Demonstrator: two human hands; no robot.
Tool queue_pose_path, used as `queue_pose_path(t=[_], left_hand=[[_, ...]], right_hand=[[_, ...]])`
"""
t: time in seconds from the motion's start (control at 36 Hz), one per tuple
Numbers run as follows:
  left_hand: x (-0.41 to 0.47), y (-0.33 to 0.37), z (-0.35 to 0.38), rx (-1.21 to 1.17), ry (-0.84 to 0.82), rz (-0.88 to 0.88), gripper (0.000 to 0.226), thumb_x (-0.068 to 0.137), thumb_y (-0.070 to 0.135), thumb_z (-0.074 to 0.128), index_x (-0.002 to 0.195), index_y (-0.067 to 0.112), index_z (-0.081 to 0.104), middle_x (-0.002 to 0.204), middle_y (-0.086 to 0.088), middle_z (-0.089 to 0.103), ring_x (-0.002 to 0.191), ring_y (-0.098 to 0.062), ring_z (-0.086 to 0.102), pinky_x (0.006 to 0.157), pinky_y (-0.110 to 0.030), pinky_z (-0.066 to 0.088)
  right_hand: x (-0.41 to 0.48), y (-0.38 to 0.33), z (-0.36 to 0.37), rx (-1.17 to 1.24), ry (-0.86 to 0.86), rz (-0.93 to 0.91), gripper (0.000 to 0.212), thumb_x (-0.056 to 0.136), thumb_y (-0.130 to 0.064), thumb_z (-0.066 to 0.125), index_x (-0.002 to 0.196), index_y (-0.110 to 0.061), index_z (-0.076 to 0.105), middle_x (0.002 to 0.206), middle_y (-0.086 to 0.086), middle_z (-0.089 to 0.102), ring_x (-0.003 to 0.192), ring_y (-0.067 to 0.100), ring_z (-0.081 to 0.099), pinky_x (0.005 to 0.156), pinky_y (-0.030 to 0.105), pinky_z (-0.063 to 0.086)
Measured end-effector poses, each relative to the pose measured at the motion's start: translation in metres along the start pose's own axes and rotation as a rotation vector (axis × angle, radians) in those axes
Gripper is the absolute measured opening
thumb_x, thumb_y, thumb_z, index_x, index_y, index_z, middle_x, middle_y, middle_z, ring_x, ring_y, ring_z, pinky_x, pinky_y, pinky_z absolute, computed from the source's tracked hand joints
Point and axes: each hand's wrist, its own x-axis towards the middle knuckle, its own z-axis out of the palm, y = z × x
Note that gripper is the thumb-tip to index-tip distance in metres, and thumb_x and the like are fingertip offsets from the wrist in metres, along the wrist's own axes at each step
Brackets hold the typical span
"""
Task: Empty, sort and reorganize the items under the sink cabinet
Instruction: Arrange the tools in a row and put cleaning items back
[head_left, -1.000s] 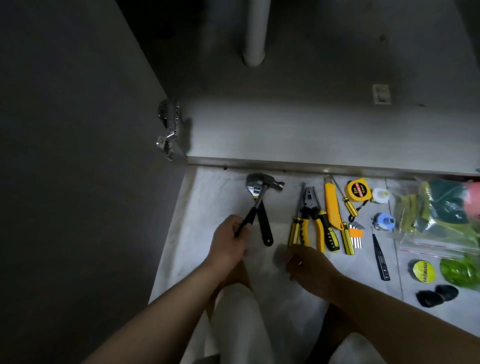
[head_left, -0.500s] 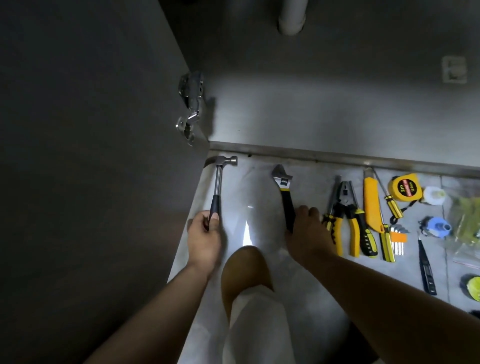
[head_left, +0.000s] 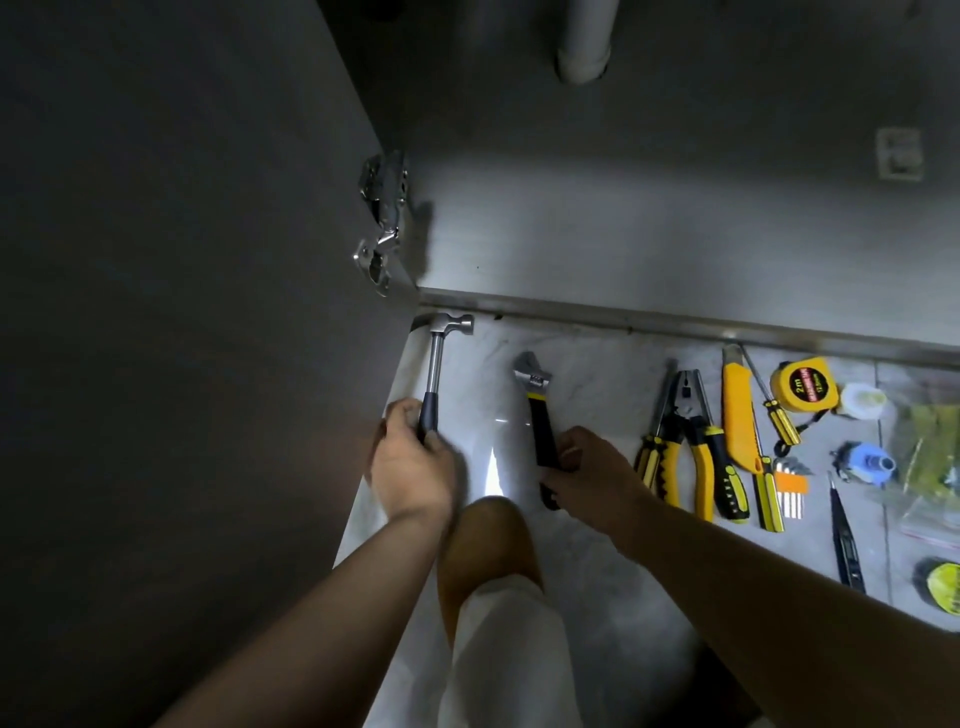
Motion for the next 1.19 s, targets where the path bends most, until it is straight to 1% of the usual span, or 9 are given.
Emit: queue_pose_path(t=[0.08, 0.17, 0.25, 0.44, 0.61, 0.75, 0.89, 1.0, 1.19], left_hand=[[-0.011, 0.02, 0.005, -0.165, -0.107, 0.073, 0.008, 0.095, 0.016, 0.061, 0.099, 0.019, 0.066, 0.096, 0.0, 0.066, 0.094, -0.017, 0.061, 0.084, -0.024, 0.048], [-0.025, 0.035, 0.015, -0.386, -0.477, -0.084, 0.017, 0.097, 0.026, 0.063, 0.087, 0.013, 0.068, 0.079, 0.003, 0.068, 0.075, -0.015, 0.064, 0.065, -0.023, 0.05], [-0.027, 0.034, 0.016, -0.566, -0.581, -0.212, 0.016, 0.1, 0.011, 0.059, 0.09, -0.001, 0.064, 0.068, -0.006, 0.064, 0.056, -0.019, 0.059, 0.043, -0.024, 0.047], [-0.001, 0.026, 0.016, -0.55, -0.514, -0.299, 0.021, 0.102, -0.003, 0.05, 0.118, -0.013, 0.058, 0.092, -0.014, 0.071, 0.063, -0.013, 0.057, 0.058, -0.019, 0.054], [-0.011, 0.021, 0.031, -0.443, -0.378, -0.219, 0.01, 0.103, 0.008, 0.052, 0.101, 0.003, 0.06, 0.087, -0.01, 0.066, 0.069, -0.012, 0.058, 0.06, -0.012, 0.048], [-0.01, 0.014, 0.026, -0.102, -0.31, 0.011, 0.013, 0.097, 0.024, 0.064, 0.105, 0.014, 0.062, 0.091, 0.005, 0.065, 0.089, -0.016, 0.061, 0.08, -0.022, 0.042], [-0.008, 0.007, 0.014, 0.154, -0.08, 0.267, 0.019, 0.094, 0.013, 0.061, 0.112, 0.015, 0.068, 0.116, -0.009, 0.056, 0.111, -0.028, 0.055, 0.095, -0.03, 0.044], [0.003, 0.006, 0.006, 0.231, -0.017, 0.035, 0.036, 0.087, 0.015, 0.064, 0.122, 0.019, 0.053, 0.111, -0.015, 0.058, 0.113, -0.039, 0.052, 0.093, -0.049, 0.046], [0.013, -0.006, 0.012, 0.149, -0.07, 0.098, 0.046, 0.081, 0.002, 0.054, 0.124, 0.02, 0.061, 0.111, -0.013, 0.054, 0.108, -0.035, 0.05, 0.098, -0.036, 0.043]], right_hand=[[-0.006, -0.006, 0.012, 0.151, -0.037, -0.007, 0.014, 0.087, -0.01, 0.07, 0.094, -0.015, 0.059, 0.089, 0.012, 0.069, 0.074, 0.022, 0.06, 0.064, 0.031, 0.045], [-0.01, -0.011, 0.022, 0.214, -0.074, -0.041, 0.011, 0.088, -0.005, 0.064, 0.093, -0.01, 0.056, 0.082, 0.016, 0.064, 0.068, 0.022, 0.057, 0.061, 0.03, 0.044], [-0.011, -0.014, 0.024, 0.335, -0.144, -0.017, 0.021, 0.089, 0.004, 0.058, 0.102, -0.013, 0.057, 0.086, 0.012, 0.064, 0.067, 0.017, 0.062, 0.057, 0.026, 0.05], [-0.014, 0.002, 0.014, 0.27, -0.036, -0.084, 0.027, 0.094, -0.001, 0.051, 0.111, -0.018, 0.061, 0.09, 0.01, 0.062, 0.067, 0.017, 0.064, 0.049, 0.02, 0.045], [-0.015, 0.032, -0.011, 0.138, 0.236, -0.138, 0.02, 0.093, -0.011, 0.056, 0.101, -0.029, 0.061, 0.088, -0.003, 0.066, 0.079, 0.018, 0.068, 0.063, 0.037, 0.058], [-0.02, 0.045, -0.029, -0.087, 0.381, -0.239, 0.024, 0.092, -0.008, 0.055, 0.111, -0.022, 0.061, 0.109, 0.004, 0.061, 0.088, 0.013, 0.061, 0.071, 0.026, 0.051], [-0.026, 0.046, -0.043, -0.193, 0.524, -0.185, 0.04, 0.084, -0.015, 0.069, 0.118, -0.016, 0.05, 0.131, 0.008, 0.039, 0.097, 0.027, 0.056, 0.076, 0.042, 0.054], [-0.021, 0.049, -0.058, -0.284, 0.545, -0.065, 0.052, 0.082, -0.012, 0.067, 0.127, -0.005, 0.042, 0.133, 0.018, 0.033, 0.095, 0.043, 0.057, 0.078, 0.053, 0.054], [-0.011, 0.062, -0.067, -0.36, 0.559, -0.034, 0.043, 0.087, -0.01, 0.065, 0.123, -0.003, 0.041, 0.123, 0.021, 0.038, 0.087, 0.042, 0.058, 0.067, 0.045, 0.051]])
